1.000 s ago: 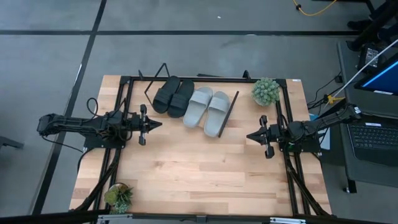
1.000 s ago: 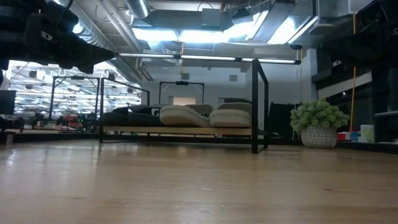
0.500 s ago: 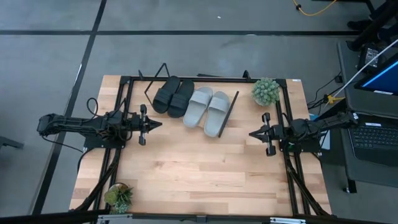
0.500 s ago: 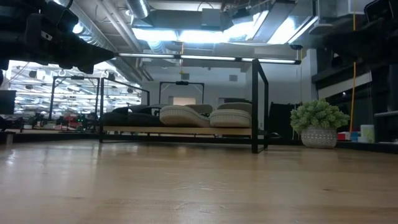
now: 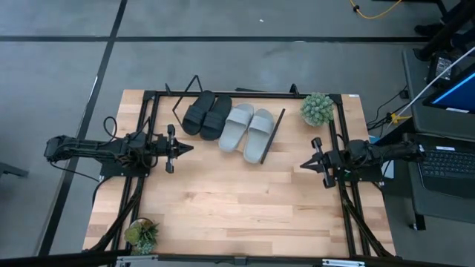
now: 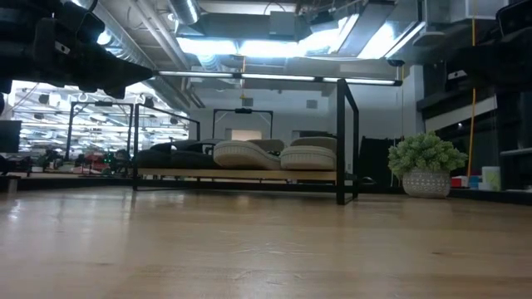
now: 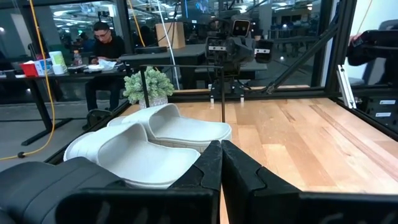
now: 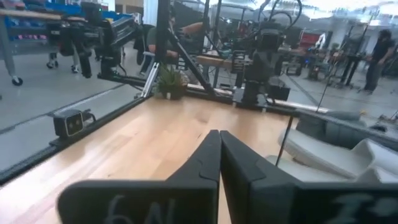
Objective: Pick and place slides into the shelf
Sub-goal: Return to Home Position
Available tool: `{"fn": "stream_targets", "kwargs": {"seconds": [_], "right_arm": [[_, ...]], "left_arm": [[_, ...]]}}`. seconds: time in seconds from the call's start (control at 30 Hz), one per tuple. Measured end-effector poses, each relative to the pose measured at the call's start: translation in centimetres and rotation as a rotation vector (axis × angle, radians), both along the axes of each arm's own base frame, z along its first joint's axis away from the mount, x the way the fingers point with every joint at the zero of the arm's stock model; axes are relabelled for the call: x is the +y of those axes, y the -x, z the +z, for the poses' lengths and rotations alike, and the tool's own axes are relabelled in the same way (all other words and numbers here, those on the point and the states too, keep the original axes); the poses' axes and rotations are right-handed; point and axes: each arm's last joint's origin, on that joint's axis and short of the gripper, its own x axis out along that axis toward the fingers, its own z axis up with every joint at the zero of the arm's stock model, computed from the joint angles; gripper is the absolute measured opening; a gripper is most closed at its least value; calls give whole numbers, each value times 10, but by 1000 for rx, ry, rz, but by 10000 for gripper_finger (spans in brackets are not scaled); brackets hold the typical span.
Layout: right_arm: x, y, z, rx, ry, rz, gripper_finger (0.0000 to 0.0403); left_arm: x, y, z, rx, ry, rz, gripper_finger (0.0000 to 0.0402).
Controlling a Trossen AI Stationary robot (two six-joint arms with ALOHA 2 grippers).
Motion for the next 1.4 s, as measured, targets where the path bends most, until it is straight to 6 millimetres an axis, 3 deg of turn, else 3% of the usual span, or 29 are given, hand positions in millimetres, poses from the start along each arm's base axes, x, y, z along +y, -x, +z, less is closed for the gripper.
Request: {"fn": "stream_targets", "kwargs": {"seconds": [0.23, 1.4], "right_arm": [[0, 0, 0, 25, -97, 3, 12], [0, 0, 0, 25, -96, 3, 19]], "left_arm": [[0, 0, 0, 2, 0, 0, 0], [0, 0, 0, 1, 0, 0, 0]]}}
